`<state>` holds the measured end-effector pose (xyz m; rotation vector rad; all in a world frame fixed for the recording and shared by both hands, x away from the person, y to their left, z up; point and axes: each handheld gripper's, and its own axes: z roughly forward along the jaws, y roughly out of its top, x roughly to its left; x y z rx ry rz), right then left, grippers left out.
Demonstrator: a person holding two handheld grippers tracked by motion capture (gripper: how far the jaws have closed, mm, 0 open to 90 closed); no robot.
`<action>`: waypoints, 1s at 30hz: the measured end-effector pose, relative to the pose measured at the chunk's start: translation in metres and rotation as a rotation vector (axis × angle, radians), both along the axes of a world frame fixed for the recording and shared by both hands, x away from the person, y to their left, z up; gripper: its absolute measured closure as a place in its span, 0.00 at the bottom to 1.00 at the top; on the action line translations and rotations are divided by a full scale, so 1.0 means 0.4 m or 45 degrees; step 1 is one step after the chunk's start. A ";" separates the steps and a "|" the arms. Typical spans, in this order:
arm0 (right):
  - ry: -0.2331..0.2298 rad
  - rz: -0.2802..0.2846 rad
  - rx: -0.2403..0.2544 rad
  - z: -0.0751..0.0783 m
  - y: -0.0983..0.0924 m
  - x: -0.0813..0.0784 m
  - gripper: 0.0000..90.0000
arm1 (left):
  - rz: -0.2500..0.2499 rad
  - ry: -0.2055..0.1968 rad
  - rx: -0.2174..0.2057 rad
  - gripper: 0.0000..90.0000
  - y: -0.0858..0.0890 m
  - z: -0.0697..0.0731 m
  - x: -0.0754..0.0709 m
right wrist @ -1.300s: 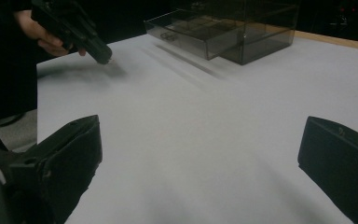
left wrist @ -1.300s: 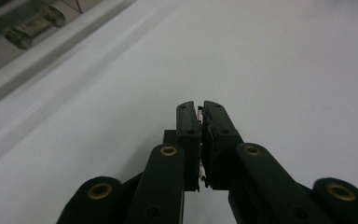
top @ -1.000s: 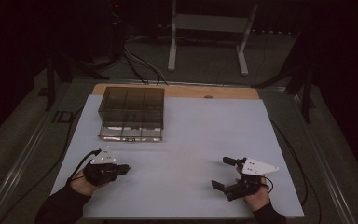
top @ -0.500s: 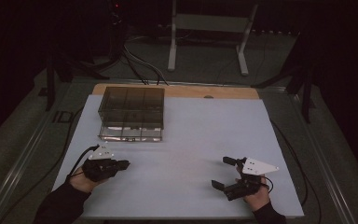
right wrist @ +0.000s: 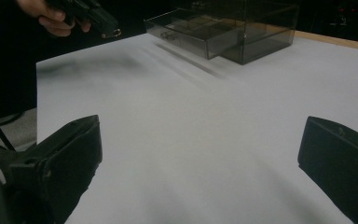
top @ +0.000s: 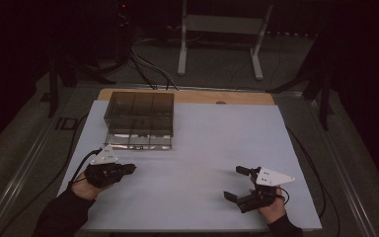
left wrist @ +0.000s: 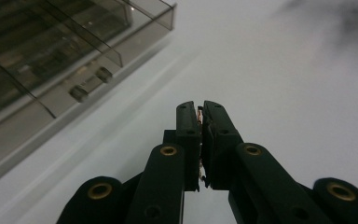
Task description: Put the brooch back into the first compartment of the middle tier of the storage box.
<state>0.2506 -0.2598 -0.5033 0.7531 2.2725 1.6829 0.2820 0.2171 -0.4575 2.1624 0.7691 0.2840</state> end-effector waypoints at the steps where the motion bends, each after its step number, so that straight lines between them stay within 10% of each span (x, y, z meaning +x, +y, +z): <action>1: 0.002 0.000 0.001 0.000 0.000 0.001 0.00 | -0.001 -0.002 -0.005 0.97 0.000 0.003 0.000; 30: 0.001 0.003 0.006 0.001 0.002 -0.002 0.00 | 0.088 -0.049 -0.065 0.97 0.034 0.046 0.044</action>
